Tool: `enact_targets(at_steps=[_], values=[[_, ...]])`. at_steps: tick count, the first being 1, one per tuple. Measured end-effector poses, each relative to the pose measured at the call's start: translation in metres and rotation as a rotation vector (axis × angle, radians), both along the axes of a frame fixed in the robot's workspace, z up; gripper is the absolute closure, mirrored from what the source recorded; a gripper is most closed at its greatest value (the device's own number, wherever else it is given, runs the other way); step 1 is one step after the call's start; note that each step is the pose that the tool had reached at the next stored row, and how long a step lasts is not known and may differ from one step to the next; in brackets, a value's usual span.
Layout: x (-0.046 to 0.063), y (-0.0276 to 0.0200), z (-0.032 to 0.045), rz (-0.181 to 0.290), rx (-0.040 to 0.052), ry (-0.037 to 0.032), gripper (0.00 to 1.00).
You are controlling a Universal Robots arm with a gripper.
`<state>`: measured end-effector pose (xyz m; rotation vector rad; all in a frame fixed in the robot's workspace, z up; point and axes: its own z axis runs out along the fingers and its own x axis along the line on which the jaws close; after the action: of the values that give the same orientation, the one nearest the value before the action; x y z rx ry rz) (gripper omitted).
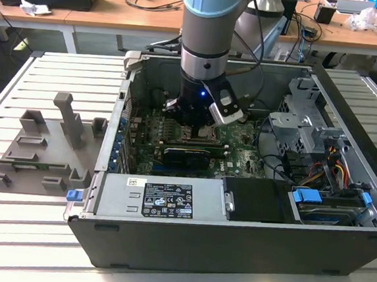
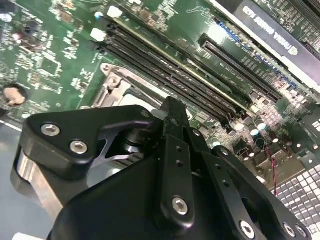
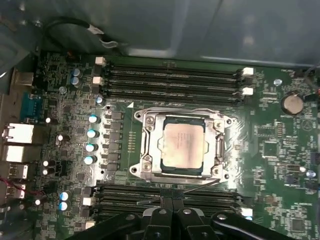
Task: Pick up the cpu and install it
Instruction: 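Install the second cpu locking lever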
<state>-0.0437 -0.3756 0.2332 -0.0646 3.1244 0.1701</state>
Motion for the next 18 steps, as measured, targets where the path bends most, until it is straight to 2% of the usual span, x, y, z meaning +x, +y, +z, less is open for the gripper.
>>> enact_targets(at_steps=[2,5,6,8,9,13,14,16,18], values=[[-0.005,-0.0006,-0.0049,0.000,0.0000,0.0000,0.89],[-0.017,-0.0025,-0.0173,0.000,0.0002,0.0000,0.89],[-0.019,-0.0030,-0.0190,0.000,0.0029,0.0001,0.89],[-0.024,-0.0032,-0.0204,0.000,0.0145,0.0000,0.89],[-0.027,-0.0033,-0.0211,0.000,0.0260,0.0001,0.89],[-0.030,-0.0033,-0.0238,0.002,0.0420,0.0002,0.89],[-0.030,-0.0033,-0.0246,0.004,0.0522,0.0001,0.89],[-0.030,-0.0033,-0.0275,0.011,0.0646,0.0002,0.89],[-0.030,-0.0033,-0.0299,0.015,0.0678,0.0004,0.89]])
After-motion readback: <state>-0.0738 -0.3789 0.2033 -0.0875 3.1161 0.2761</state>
